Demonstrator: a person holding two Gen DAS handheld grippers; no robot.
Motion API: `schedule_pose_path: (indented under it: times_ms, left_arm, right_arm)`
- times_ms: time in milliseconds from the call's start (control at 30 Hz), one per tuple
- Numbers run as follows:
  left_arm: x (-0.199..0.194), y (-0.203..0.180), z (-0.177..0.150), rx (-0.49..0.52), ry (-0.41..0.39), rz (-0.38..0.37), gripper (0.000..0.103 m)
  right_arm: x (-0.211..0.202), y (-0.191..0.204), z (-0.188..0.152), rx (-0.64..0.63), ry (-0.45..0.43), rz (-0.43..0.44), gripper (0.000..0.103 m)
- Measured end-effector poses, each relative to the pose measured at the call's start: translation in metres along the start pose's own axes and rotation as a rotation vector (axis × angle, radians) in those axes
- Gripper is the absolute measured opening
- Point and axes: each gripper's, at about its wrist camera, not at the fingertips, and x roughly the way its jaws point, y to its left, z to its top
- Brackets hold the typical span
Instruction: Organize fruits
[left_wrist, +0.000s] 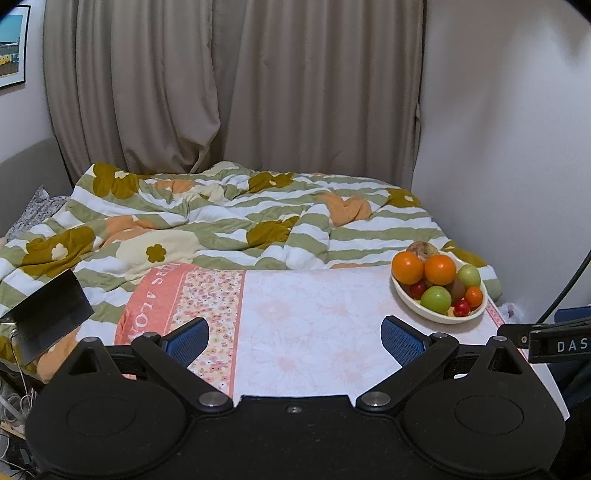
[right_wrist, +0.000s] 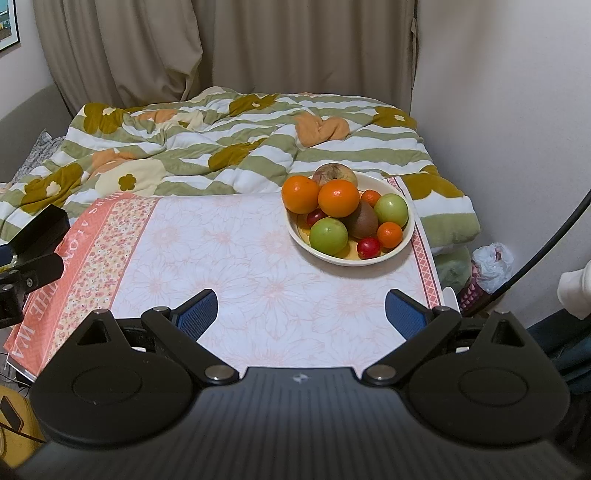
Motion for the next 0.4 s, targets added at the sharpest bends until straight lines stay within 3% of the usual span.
schedule_pose_path:
  times_ms: [400]
  left_arm:
    - [0.0058,-0.0039,-0.0012,-0.005,0.026,0.032,0.102]
  right_arm:
    - [0.0040,-0.0001,-0.0033,0.003,0.015,0.005,0.103]
